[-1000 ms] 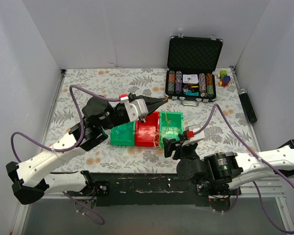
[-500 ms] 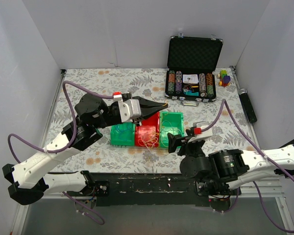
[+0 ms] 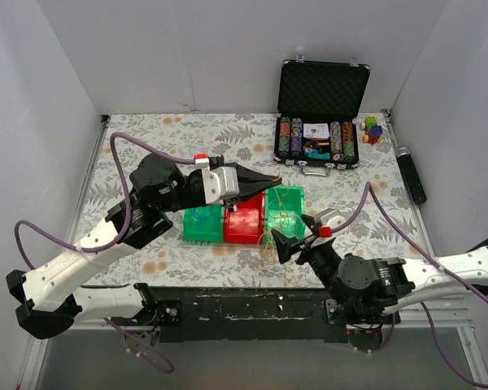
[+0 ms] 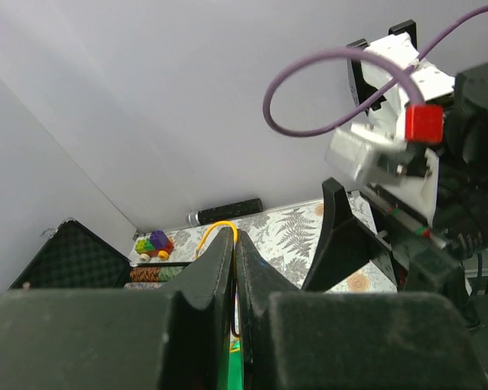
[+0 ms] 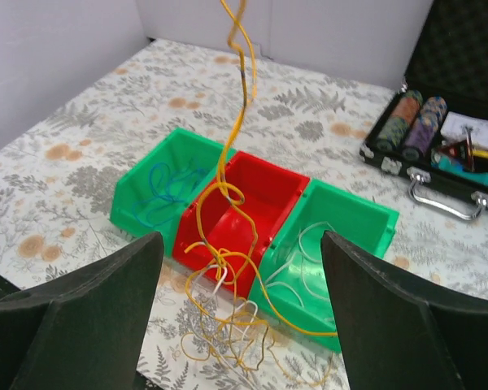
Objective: Untangle the cables
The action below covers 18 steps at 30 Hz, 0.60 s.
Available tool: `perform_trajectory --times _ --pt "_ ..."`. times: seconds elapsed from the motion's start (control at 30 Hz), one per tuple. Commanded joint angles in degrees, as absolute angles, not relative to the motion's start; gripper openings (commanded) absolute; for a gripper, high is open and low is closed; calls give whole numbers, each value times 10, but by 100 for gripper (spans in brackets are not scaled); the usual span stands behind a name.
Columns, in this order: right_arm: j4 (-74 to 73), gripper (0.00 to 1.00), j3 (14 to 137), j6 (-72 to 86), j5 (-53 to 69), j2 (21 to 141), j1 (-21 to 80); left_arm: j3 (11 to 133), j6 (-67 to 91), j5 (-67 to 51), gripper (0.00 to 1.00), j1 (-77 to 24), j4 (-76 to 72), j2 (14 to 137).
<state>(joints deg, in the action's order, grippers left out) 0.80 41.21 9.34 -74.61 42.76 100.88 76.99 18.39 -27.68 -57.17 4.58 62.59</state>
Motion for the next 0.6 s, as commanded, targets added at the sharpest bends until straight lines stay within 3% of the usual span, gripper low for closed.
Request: perform_trajectory --times 0.0,0.2,0.37,0.57 --pt "177 87 435 -78 -670 412 1226 791 182 -284 0 -573 60 615" --pt "72 84 465 -25 -623 455 1140 802 170 -285 0 -573 65 619" --pt "106 78 411 10 -560 446 1050 822 184 -295 0 -573 65 622" --pt "175 63 360 20 -508 450 968 852 208 -308 0 -573 76 624"
